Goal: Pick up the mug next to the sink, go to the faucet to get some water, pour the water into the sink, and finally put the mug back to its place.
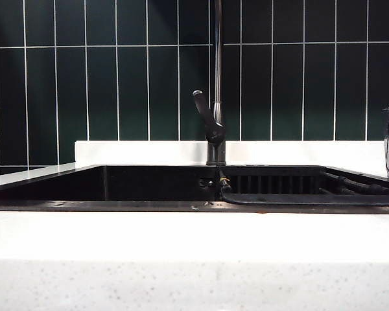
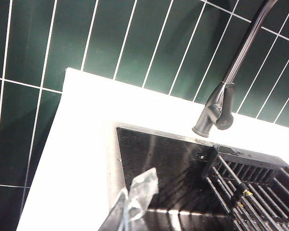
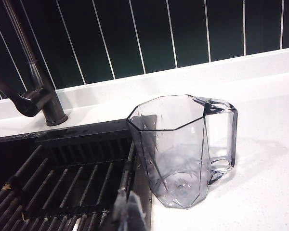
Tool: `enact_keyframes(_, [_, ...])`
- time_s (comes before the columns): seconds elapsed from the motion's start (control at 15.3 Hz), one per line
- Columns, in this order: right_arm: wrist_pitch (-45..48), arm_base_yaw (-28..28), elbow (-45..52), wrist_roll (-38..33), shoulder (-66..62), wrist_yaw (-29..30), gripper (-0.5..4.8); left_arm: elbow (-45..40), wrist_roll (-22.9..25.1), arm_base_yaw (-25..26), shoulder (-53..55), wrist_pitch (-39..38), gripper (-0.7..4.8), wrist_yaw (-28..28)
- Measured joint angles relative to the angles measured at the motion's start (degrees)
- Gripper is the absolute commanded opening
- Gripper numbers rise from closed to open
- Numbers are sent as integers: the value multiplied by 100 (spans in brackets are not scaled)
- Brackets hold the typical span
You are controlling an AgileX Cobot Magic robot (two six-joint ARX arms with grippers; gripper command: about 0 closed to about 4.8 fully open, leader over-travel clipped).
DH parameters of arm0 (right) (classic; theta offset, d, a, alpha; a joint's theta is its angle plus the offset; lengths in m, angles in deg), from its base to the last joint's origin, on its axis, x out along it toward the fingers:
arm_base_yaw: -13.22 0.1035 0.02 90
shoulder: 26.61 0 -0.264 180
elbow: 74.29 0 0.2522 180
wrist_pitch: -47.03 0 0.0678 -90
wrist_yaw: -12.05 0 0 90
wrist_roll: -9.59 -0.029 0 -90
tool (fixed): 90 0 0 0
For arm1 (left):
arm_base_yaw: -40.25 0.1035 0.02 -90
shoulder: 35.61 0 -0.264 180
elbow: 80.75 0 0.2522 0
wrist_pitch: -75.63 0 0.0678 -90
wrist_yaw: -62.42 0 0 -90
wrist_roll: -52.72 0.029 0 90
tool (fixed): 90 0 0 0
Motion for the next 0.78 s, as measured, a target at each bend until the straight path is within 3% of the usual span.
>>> enact_keyframes(0.2, [0, 0, 0, 0, 0, 0, -2, 0, 85, 0, 0, 0, -2, 0])
enact_keyframes(0.39, [7, 0, -2, -146, 0, 424, -2, 13, -595, 0, 0, 39, -3, -61])
enact_keyframes(0.46, [4, 0, -9, -146, 0, 529, -2, 133, -621, -2, 11, -2, -3, -192])
enact_keyframes(0.65, [13, 0, -529, 0, -31, 549, -3, 894, -343, -7, 39, 76, -3, -74])
enact_keyframes(0.78, [-2, -2, -874, 181, -452, 363, -2, 1344, -179, -7, 636, -22, -1, -181])
